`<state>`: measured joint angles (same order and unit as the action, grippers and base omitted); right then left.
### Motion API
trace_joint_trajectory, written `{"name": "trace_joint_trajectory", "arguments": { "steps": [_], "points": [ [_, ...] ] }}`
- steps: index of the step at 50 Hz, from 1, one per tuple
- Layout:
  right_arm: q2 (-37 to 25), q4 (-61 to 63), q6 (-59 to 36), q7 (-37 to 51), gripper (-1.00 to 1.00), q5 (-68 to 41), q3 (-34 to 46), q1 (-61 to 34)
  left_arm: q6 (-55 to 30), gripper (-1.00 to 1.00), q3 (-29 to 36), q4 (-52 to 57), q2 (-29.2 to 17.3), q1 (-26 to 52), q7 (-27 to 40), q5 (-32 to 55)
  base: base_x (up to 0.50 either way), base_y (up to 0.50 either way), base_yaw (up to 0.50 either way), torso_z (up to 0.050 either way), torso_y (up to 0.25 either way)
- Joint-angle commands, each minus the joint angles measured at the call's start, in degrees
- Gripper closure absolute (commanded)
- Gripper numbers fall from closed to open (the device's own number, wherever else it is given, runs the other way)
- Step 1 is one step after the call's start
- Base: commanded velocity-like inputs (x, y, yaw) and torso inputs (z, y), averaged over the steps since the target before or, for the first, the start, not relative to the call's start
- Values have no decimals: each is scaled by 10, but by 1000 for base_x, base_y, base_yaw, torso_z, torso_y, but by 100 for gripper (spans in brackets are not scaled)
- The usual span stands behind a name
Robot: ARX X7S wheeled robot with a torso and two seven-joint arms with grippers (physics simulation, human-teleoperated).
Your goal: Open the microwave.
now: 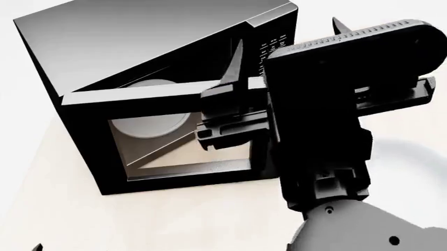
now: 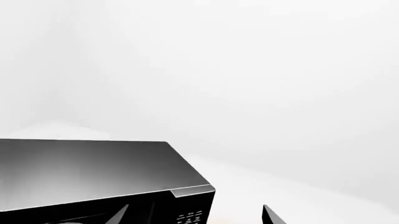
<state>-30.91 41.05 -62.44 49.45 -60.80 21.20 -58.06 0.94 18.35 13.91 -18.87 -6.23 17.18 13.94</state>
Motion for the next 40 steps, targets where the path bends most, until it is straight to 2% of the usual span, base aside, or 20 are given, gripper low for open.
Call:
{"name": "trace_joint_trajectory", "arguments": {
  "steps": [1,7,17,40],
  "points": [
    [46,-121,-74,-22,-100,-71,9,-112,1,-100,0,2,-2,-1,2,2,0,0,0,0,0],
    [65,-189,-101,-16,-100,-70,27,-144,2,-100,0,3,-3,-2,3,4,0,0,0,0,0],
    [112,-354,-149,-7,-100,-133,-1,-207,2,-100,1,6,-5,-3,5,6,0,0,0,0,0],
    [156,-566,-122,-74,-100,-99,28,-282,3,-100,-1,7,-10,-2,7,14,0,0,0,0,0]
  ]
}}
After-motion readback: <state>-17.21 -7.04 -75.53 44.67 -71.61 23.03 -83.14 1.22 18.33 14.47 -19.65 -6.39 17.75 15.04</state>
